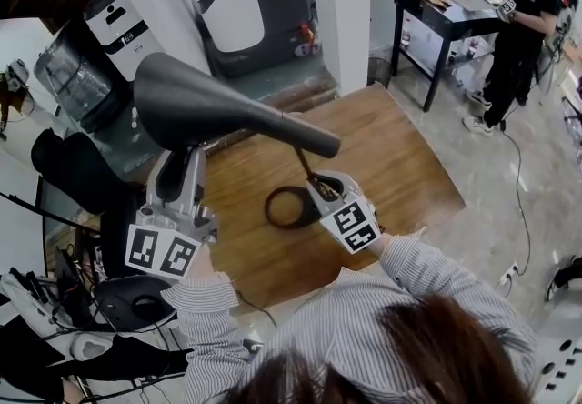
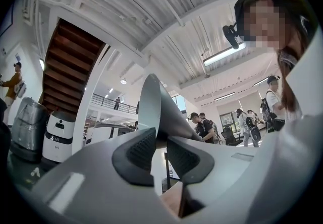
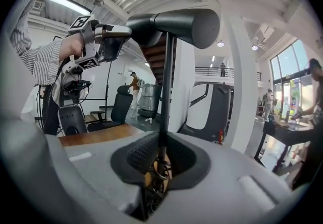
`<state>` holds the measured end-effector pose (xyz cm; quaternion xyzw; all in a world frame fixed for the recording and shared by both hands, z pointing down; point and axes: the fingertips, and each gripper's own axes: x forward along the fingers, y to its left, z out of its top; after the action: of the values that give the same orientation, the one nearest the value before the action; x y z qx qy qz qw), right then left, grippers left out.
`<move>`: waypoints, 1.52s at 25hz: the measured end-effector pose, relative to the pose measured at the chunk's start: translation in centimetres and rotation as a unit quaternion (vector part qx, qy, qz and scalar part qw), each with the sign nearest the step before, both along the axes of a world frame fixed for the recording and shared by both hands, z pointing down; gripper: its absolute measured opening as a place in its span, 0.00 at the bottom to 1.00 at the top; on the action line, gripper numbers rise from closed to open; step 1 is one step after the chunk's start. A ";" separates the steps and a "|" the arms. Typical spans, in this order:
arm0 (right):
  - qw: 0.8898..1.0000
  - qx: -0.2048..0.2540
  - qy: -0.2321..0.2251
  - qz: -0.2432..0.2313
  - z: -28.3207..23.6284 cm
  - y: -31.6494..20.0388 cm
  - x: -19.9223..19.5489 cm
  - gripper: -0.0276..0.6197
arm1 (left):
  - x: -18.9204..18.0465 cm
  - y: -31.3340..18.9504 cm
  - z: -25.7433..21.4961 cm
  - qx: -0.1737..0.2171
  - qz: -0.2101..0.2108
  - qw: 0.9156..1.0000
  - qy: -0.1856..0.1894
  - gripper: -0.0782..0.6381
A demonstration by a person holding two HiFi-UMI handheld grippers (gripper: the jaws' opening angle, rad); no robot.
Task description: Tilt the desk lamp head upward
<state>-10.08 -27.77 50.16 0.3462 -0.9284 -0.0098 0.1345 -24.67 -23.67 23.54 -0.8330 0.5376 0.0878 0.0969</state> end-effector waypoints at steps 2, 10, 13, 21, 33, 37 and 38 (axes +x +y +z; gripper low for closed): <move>1.000 0.001 0.001 0.001 0.0 0.0 -0.1 0.10 | 0.1 0.1 -0.3 0.002 -0.002 1.000 -0.006 0.19; 1.000 0.007 0.007 -0.002 0.4 0.0 -0.1 0.10 | 0.2 0.2 0.2 0.002 0.001 0.999 -0.037 0.19; 1.000 0.010 0.014 -0.007 0.3 0.2 0.0 0.10 | 0.3 0.4 0.2 0.003 0.000 0.999 -0.048 0.19; 0.999 0.016 0.030 -0.028 0.4 0.5 0.0 0.11 | 0.1 0.6 0.9 0.018 -0.007 0.999 -0.050 0.20; 0.998 0.017 -0.044 -0.042 -3.4 3.3 1.9 0.11 | 1.1 1.2 7.9 -0.053 0.003 0.996 0.065 0.23; 0.997 -0.019 -0.070 -0.041 -3.5 4.2 2.5 0.09 | 5.7 1.1 12.2 -0.102 0.041 0.991 0.071 0.22; 0.996 -0.025 -0.078 -0.039 -3.6 4.4 2.7 0.08 | 6.7 1.2 13.2 -0.113 0.048 0.990 0.072 0.20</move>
<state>-7.40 -23.36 46.55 0.3062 -0.9488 0.0353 0.0694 -17.97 -22.50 36.75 -0.8550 0.5089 0.0912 -0.0411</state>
